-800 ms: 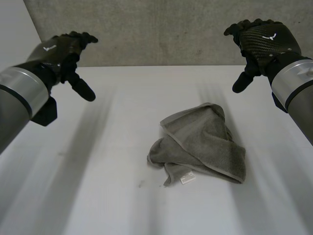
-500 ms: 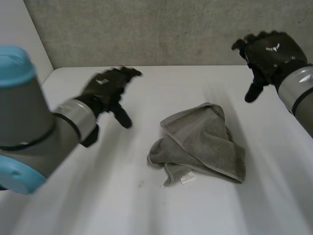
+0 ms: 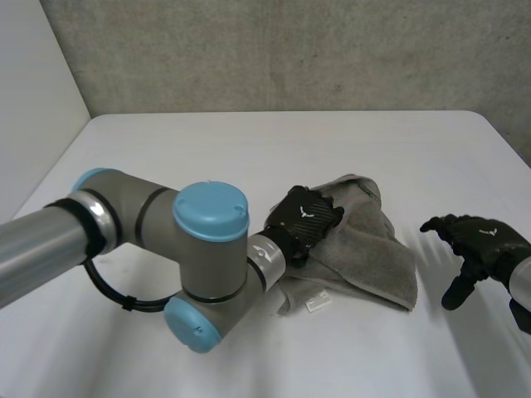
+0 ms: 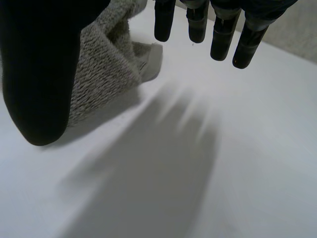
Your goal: Fold the towel.
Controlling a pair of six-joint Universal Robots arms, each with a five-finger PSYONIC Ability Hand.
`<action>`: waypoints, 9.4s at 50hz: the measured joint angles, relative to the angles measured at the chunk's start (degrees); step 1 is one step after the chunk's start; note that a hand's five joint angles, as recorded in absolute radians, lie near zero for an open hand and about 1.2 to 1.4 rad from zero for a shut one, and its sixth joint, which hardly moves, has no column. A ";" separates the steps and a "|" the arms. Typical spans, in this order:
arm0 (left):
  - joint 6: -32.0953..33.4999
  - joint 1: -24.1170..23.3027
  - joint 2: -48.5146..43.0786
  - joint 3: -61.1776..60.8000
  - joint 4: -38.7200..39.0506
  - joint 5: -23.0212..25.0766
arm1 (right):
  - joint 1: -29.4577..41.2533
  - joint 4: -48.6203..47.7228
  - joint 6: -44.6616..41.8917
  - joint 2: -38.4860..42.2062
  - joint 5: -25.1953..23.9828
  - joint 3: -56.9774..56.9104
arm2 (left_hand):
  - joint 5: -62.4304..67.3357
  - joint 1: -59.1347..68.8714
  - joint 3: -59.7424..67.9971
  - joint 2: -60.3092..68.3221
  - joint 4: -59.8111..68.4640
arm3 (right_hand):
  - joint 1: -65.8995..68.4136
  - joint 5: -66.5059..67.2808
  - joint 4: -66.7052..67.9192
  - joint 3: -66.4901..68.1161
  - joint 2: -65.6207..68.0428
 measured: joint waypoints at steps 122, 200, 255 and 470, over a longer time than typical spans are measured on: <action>-7.87 35.14 39.02 -33.74 -9.04 -16.10 | 34.18 -16.59 12.61 21.96 28.69 -24.89 | 47.00 45.58 47.62 47.70 47.68 | 69.20 56.12 59.11 59.74 59.51; -9.72 33.55 42.46 -35.03 -9.10 -11.25 | 30.00 -24.71 1.39 23.45 25.18 -12.63 | 47.01 45.54 47.64 47.71 47.69 | 29.20 20.23 23.47 24.89 24.71; -8.62 28.96 25.91 -2.08 -39.94 -10.96 | 17.61 28.22 -29.70 12.65 11.23 -45.28 | 47.01 45.54 47.65 47.73 47.70 | 69.23 56.45 59.47 60.07 59.85; -5.58 34.44 15.23 -23.94 -2.33 -5.56 | 12.72 6.52 -13.07 19.67 8.46 -31.40 | 47.22 45.54 47.72 47.76 47.71 | 69.63 56.54 59.49 60.07 59.85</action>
